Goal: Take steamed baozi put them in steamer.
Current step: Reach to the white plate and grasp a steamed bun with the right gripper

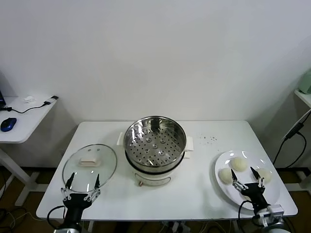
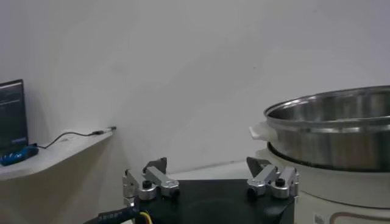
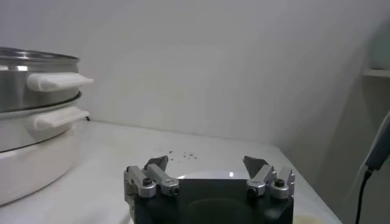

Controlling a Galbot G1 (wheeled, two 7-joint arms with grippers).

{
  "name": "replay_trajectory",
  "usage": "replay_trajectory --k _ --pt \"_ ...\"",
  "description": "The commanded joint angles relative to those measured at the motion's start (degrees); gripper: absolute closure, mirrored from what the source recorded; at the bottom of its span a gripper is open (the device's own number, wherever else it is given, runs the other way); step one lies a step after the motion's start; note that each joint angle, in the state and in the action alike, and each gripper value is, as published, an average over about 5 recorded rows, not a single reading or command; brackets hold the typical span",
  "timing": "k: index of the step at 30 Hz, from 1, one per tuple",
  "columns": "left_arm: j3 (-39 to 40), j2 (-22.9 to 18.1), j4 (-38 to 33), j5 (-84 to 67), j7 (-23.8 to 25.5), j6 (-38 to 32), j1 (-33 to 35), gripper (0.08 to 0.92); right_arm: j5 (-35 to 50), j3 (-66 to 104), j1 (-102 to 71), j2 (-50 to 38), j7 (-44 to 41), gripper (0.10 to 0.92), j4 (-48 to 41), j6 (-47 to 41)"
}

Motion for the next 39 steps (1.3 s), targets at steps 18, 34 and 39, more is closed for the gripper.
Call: replay_trajectory --k 18,34,39 --pt "1.3 1.1 -1.2 -0.5 -1.9 -1.2 5.1 0.177 -20.3 -33.0 34.7 -51.6 -36.7 0.203 -18.3 -9.9" --pt "1.0 0.7 -0.7 -1.1 -2.8 -1.9 5.8 0.177 -19.7 -104.1 97.4 -38.3 -45.5 0.203 -35.7 -4.6" --pt "0.6 0.7 -0.4 -1.4 -3.0 -2.0 6.1 0.177 -19.1 -106.0 97.3 -34.6 -45.4 0.203 -38.9 -5.4"
